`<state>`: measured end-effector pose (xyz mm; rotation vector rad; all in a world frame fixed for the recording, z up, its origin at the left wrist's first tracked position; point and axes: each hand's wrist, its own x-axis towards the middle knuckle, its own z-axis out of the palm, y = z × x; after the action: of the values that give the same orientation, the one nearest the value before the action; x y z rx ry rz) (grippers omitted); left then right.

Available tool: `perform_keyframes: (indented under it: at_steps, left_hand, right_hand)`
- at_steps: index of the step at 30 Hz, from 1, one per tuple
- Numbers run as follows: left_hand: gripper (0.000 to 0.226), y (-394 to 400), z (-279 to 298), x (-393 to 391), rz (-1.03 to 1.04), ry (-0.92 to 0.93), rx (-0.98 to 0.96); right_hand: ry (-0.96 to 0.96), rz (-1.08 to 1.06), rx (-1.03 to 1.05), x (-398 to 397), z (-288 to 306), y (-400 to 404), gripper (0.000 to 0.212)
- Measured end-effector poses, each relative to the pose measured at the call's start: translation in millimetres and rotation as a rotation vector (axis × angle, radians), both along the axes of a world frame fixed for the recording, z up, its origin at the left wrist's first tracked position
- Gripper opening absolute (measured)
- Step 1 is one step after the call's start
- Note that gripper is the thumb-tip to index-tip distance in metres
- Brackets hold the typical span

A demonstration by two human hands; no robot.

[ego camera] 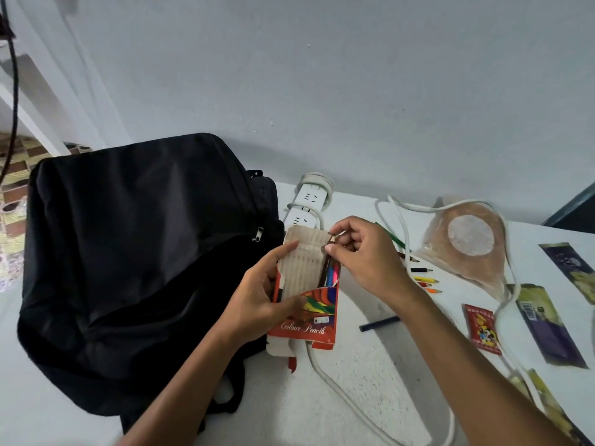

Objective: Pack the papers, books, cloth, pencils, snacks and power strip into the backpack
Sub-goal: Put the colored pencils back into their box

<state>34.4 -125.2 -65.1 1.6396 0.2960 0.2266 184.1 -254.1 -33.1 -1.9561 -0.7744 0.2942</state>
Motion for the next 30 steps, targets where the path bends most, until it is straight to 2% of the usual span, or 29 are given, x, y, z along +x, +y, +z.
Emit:
perform_keyframes:
  at_steps: [6,9,12,16,18,20,23,25,27,30]
  left_hand:
    - [0.074,0,0,1,-0.002,-0.008,-0.002]
    - [0.072,0,0,1,0.023,-0.026,-0.037]
    - [0.073,1,0,1,0.011,-0.021,-0.032]
    - [0.073,1,0,0,0.010,-0.019,-0.027]
    - [0.072,1,0,0,0.023,-0.025,-0.041]
    - [0.072,0,0,1,0.026,-0.020,-0.047]
    - [0.071,-1,0,1,0.020,-0.009,-0.048]
    - [0.070,1,0,-1,0.031,-0.010,-0.047]
    - [0.071,0,0,0,0.027,-0.011,-0.040]
    - [0.071,-1,0,2,0.028,-0.005,-0.032]
  right_hand:
    - [-0.053,0.055,-0.057,0,2,0,0.014]
    - [-0.118,0.107,-0.156,-3,-2,-2,0.014]
    - [-0.214,0.121,-0.142,-5,-7,-7,0.012]
    - [-0.157,0.226,-0.185,-2,-7,-19,0.025]
    - [-0.206,0.218,-0.189,0,-2,-27,0.020]
    - [-0.225,0.231,-0.342,8,5,-36,0.018]
    - [-0.085,0.376,-0.831,16,14,-47,0.022]
    - [-0.099,0.456,-1.064,15,13,-48,0.023]
    - [-0.122,0.445,-1.140,13,8,-50,0.022]
    - [-0.107,0.423,-1.141,15,4,-51,0.018]
